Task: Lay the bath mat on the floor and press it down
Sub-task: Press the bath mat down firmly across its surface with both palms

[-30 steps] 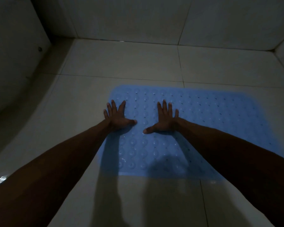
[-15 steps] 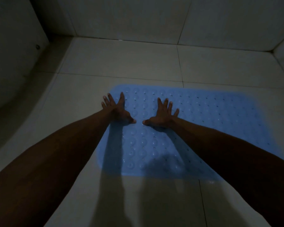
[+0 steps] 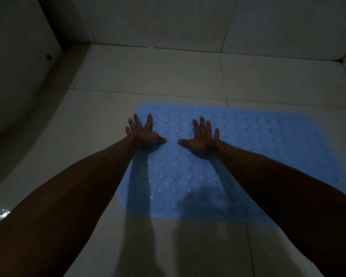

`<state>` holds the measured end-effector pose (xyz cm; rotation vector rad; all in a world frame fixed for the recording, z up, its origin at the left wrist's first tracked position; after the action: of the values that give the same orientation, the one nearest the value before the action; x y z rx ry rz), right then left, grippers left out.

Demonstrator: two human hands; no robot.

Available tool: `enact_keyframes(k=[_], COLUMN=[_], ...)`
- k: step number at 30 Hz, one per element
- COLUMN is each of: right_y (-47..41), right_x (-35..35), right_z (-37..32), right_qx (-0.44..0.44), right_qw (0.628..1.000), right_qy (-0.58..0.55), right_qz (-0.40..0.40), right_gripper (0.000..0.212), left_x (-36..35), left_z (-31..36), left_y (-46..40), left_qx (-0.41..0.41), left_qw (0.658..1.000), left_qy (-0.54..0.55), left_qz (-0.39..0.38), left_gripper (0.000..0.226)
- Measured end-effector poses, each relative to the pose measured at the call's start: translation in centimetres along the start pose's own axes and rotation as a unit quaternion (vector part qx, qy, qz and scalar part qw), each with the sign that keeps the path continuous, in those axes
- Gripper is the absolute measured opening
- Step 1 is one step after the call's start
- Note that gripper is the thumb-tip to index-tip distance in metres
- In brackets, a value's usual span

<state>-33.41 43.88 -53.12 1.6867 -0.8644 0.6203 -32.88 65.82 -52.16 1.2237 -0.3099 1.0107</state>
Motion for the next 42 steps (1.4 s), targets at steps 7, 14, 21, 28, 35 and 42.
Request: enact_keyframes(k=[7, 14, 21, 28, 35, 42], right_y=[0.1, 0.1, 0.4, -1.0, -1.3, -1.6], right_x=[0.2, 0.2, 2.3, 3.4, 2.7, 4.7], right_z=[-0.1, -0.1, -1.5, -1.2, -1.0, -1.8], right_qx=[-0.006, -0.019, -0.103, -0.103, -0.090, -0.144], right_qw=[1.000, 0.998, 0.988, 0.989, 0.989, 0.982], right_qy=[-0.025, -0.059, -0.115, -0.095, -0.120, -0.125], right_qz=[0.006, 0.023, 0.023, -0.055, -0.009, -0.015], right_gripper=[0.109, 0.111, 0.132, 0.146, 0.122, 0.129], left_x=[0.1, 0.0, 0.9, 2.2, 1.4, 1.3], left_z=[0.3, 0.2, 1.3, 1.8, 0.9, 1.1], left_y=[0.0, 0.1, 0.7, -0.1, -0.1, -0.1], left_qx=[0.020, 0.019, 0.063, 0.084, 0.063, 0.061], left_qw=[1.000, 1.000, 0.996, 0.994, 0.994, 0.992], left_qy=[-0.015, 0.003, 0.069, 0.058, 0.083, 0.112], left_qz=[-0.010, -0.017, 0.008, 0.029, -0.011, 0.022], left_gripper=[0.124, 0.123, 0.134, 0.136, 0.144, 0.131])
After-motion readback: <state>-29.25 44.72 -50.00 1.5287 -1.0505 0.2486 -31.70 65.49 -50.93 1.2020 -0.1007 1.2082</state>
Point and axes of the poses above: each hand's wrist, its own y-axis away from the middle knuckle, its own x-axis out of the back of the hand, z = x × y, the point moved 7 cm from there along -y, towards the middle knuckle, and after that the axes turned 8 degrees about -z, right-handed, at the moved point
